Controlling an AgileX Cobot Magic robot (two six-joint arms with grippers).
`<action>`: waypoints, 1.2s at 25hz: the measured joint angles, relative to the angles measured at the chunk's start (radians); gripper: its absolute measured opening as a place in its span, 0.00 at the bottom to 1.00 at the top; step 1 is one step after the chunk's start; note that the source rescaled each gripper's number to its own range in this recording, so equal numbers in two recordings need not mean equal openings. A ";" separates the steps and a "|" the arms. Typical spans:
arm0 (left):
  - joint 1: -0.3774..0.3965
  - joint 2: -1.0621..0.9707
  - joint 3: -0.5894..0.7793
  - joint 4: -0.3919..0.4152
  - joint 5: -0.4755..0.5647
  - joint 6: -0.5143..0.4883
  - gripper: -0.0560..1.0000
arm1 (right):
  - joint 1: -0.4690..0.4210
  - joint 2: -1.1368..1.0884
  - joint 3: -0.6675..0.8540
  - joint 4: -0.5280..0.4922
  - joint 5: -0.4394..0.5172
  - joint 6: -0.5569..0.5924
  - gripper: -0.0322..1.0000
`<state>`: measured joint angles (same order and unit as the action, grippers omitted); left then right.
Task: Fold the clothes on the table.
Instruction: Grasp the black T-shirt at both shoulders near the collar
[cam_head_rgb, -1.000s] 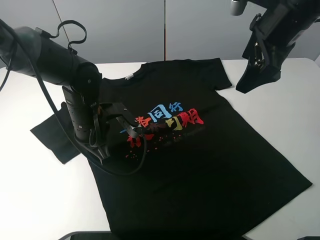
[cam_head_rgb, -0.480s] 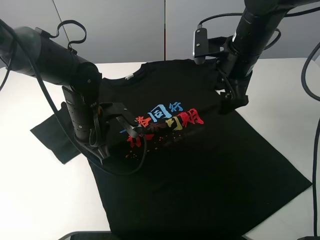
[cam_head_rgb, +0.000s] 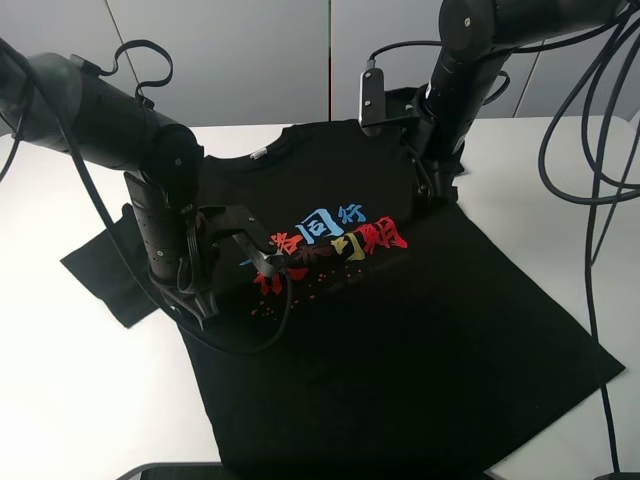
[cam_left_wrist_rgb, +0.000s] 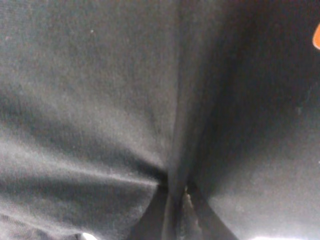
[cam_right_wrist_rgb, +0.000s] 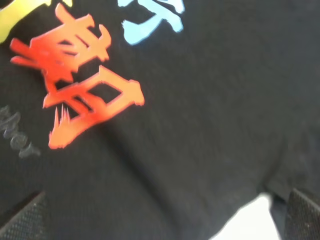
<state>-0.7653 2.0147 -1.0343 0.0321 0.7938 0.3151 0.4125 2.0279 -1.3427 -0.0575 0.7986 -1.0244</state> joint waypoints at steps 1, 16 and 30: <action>0.000 0.000 0.000 0.000 0.000 0.000 0.06 | -0.008 0.016 0.000 0.020 0.005 -0.008 1.00; 0.000 0.000 0.000 0.000 0.000 0.000 0.06 | -0.097 0.105 -0.008 0.173 -0.023 -0.165 1.00; 0.000 0.002 0.000 -0.002 0.002 0.000 0.06 | -0.101 0.148 -0.018 0.154 -0.033 -0.172 1.00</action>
<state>-0.7653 2.0164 -1.0343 0.0305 0.7958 0.3151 0.3116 2.1758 -1.3606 0.0961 0.7661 -1.1960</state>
